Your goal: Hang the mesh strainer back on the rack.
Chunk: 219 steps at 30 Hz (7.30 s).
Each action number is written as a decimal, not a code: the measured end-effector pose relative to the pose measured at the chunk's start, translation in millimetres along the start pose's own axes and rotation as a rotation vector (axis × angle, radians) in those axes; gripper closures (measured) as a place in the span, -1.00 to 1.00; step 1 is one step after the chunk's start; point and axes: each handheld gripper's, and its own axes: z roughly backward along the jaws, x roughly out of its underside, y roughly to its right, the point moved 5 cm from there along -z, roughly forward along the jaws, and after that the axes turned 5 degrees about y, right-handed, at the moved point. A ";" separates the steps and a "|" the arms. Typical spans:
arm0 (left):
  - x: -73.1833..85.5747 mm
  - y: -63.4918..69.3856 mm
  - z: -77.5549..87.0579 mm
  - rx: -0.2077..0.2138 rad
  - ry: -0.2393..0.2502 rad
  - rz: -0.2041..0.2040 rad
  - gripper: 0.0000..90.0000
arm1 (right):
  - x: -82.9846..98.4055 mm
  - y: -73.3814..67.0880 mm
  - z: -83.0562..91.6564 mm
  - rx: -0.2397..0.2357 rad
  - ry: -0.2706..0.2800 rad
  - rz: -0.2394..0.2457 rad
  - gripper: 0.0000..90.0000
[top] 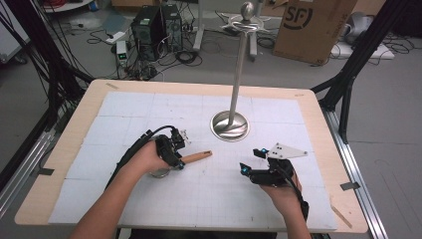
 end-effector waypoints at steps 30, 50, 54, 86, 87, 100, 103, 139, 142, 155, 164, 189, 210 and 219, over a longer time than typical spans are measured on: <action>-18.6 5.2 66.5 -0.022 0.413 0.026 0.53 | -0.5 1.1 3.8 0.000 0.012 0.000 -0.41; -56.6 -7.5 123.3 -0.053 0.700 0.030 0.53 | -2.1 -2.2 2.2 -0.013 0.015 0.003 -0.41; -63.5 -9.6 135.0 -0.028 0.740 0.025 0.53 | -2.8 -2.3 2.0 -0.013 0.019 0.004 -0.41; -127.8 -38.1 200.4 -0.055 0.845 -0.012 0.53 | -2.6 -4.0 0.6 -0.017 0.017 0.006 -0.41; -128.7 -38.7 203.4 -0.054 0.847 -0.012 0.53 | -2.6 -3.8 0.6 -0.017 0.017 0.008 -0.41; -143.0 -44.9 229.2 -0.067 0.889 -0.019 0.53 | -3.4 -4.7 0.4 -0.019 0.023 0.010 -0.41; -146.6 -48.3 229.9 -0.077 0.888 -0.012 0.53 | -3.5 -4.4 0.5 -0.020 0.026 0.012 -0.41; -172.7 -42.2 200.0 -0.067 0.821 -0.028 0.53 | -3.4 -3.6 3.2 -0.023 0.027 0.007 -0.41; -176.9 -40.2 196.2 -0.073 0.805 -0.034 0.53 | -3.5 -4.2 3.0 -0.024 0.027 0.006 -0.41; -192.8 -36.1 178.7 -0.110 0.747 -0.023 0.53 | -4.3 -6.3 2.2 -0.030 0.025 0.008 -0.41; -194.7 -36.0 173.9 -0.130 0.729 -0.008 0.49 | -3.6 -5.9 3.3 -0.028 0.026 0.005 -0.41; -162.8 -33.0 180.2 -0.101 0.715 0.009 -0.07 | -3.1 -6.6 2.1 -0.027 0.020 0.012 -0.41; -97.6 -29.5 173.7 -0.066 0.775 0.052 -0.29 | -2.3 -7.0 1.4 -0.028 0.016 0.009 -0.41; -70.1 -29.8 165.5 -0.064 0.764 0.069 -0.34 | -1.7 -6.4 1.6 -0.025 0.015 0.003 -0.41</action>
